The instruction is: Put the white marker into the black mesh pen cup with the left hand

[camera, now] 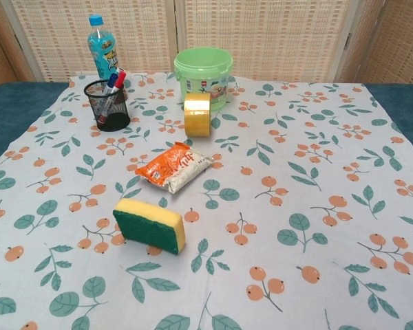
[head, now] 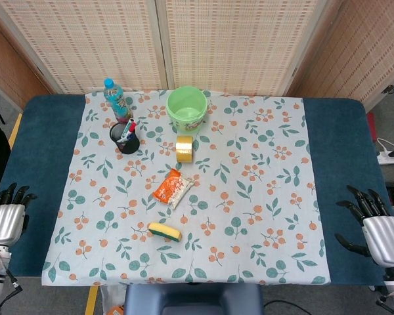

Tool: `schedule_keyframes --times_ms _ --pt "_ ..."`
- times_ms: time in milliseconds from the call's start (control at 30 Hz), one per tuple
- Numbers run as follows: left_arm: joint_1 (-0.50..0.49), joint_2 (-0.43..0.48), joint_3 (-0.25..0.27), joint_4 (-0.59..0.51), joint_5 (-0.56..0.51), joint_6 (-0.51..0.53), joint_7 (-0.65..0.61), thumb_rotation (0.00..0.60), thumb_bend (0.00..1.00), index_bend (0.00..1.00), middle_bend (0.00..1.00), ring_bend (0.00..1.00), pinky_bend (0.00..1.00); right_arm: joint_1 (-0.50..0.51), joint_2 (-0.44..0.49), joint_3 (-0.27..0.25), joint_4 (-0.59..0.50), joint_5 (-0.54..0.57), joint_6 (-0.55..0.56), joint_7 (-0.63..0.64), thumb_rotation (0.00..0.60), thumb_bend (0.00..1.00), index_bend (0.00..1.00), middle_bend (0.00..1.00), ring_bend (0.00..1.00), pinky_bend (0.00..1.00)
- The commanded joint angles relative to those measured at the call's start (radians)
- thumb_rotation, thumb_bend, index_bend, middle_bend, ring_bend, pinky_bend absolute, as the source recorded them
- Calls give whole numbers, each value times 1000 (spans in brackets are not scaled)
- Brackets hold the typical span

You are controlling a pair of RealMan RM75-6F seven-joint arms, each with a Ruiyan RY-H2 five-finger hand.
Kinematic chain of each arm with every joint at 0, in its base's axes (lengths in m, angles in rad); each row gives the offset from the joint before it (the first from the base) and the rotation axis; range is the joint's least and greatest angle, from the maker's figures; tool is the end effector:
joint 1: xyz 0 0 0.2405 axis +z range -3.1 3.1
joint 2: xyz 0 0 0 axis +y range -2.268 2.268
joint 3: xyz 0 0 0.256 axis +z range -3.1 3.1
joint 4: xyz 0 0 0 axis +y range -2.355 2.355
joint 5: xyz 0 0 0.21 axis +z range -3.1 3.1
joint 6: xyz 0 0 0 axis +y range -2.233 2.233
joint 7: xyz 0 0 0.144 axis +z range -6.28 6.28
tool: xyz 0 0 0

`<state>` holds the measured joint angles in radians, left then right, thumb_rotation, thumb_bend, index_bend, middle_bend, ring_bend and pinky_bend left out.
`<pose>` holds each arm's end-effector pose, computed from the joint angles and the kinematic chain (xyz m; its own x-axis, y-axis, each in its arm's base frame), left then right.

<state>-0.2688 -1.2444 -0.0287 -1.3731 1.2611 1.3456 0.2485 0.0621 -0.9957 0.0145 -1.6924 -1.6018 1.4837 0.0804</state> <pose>-0.3479 0.2413 0.1381 0.6665 0.0813 0.7411 0.7388 0.0610 -0.6711 -0.2975 -0.1653 0.1795 0.3699 -0.0521 0.9276 -0.9272 -0.0845 0.3650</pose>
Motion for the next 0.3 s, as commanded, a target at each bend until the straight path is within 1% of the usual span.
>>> schedule_keyframes --times_ms 33,300 --pt "4 -2 -5 5 5 0 -2 600 410 306 137 20 137 1 0 0 0 2 -2 -1 600 128 289 59 105 0" --pt "11 -2 -18 7 1 -14 4 600 410 260 137 22 137 1 -1 -2 1 4 -2 -2 600 128 289 59 105 0"
